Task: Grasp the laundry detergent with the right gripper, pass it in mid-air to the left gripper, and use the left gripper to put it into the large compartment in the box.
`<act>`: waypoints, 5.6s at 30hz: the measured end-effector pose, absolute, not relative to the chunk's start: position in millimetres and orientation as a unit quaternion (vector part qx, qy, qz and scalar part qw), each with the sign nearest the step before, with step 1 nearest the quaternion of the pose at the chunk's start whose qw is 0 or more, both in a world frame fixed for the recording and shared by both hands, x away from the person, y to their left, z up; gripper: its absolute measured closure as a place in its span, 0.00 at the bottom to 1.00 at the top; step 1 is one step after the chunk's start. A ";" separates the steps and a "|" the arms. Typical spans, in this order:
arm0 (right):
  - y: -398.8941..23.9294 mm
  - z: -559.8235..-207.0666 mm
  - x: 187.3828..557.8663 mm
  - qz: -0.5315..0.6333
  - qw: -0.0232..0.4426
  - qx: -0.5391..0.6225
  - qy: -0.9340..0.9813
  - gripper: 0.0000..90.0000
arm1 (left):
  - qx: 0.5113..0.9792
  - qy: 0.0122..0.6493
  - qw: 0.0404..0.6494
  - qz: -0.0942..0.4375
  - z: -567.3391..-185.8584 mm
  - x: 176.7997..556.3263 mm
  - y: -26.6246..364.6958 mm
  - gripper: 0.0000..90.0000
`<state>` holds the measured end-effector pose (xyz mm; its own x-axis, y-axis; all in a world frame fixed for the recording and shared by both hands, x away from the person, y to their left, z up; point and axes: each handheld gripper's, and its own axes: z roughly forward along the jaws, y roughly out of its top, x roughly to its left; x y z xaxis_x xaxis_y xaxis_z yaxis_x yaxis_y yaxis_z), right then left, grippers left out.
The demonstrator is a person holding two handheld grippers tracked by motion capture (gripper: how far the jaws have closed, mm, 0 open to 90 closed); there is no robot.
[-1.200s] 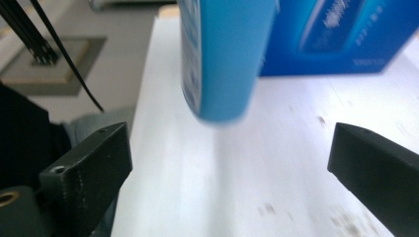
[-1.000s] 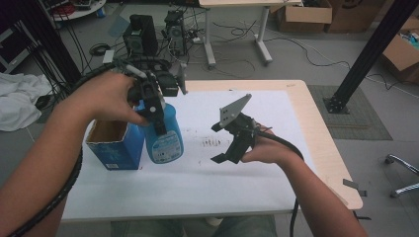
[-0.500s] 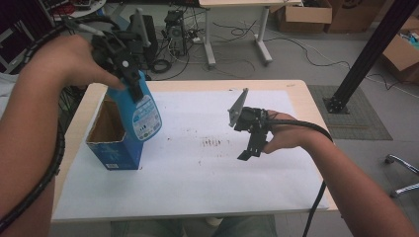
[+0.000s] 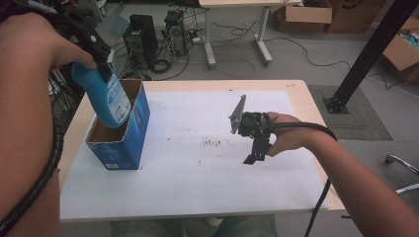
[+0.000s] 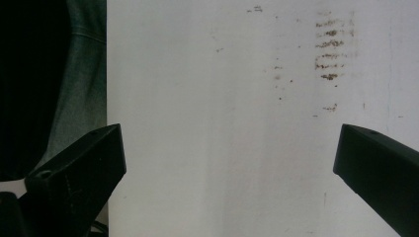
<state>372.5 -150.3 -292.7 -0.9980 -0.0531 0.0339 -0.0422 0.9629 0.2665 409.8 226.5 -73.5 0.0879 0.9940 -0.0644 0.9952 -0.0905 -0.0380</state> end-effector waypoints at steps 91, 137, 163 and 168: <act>-167.4 -295.3 361.8 -0.101 0.020 0.000 -0.995 0.00 | 0.707 0.705 -0.021 -0.037 -288.4 440.3 255.9 0.41; -163.9 -296.3 360.3 -0.102 0.017 0.007 -0.995 0.00 | 0.739 0.673 -0.002 0.036 -189.5 433.4 234.2 0.16; -172.1 -297.8 358.5 -0.107 0.021 -0.007 -0.994 0.00 | 0.799 0.601 0.014 0.024 -172.4 432.1 189.4 0.00; -172.7 -297.1 359.4 -0.106 0.022 -0.010 -0.994 0.00 | 0.833 0.553 0.026 0.013 -170.0 431.0 174.4 0.00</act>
<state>359.4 -172.7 -297.1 -0.9988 0.0149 0.0463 0.0243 0.9774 0.2101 431.0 174.4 -170.0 0.3885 0.9214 -0.0069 0.9201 -0.3875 0.0575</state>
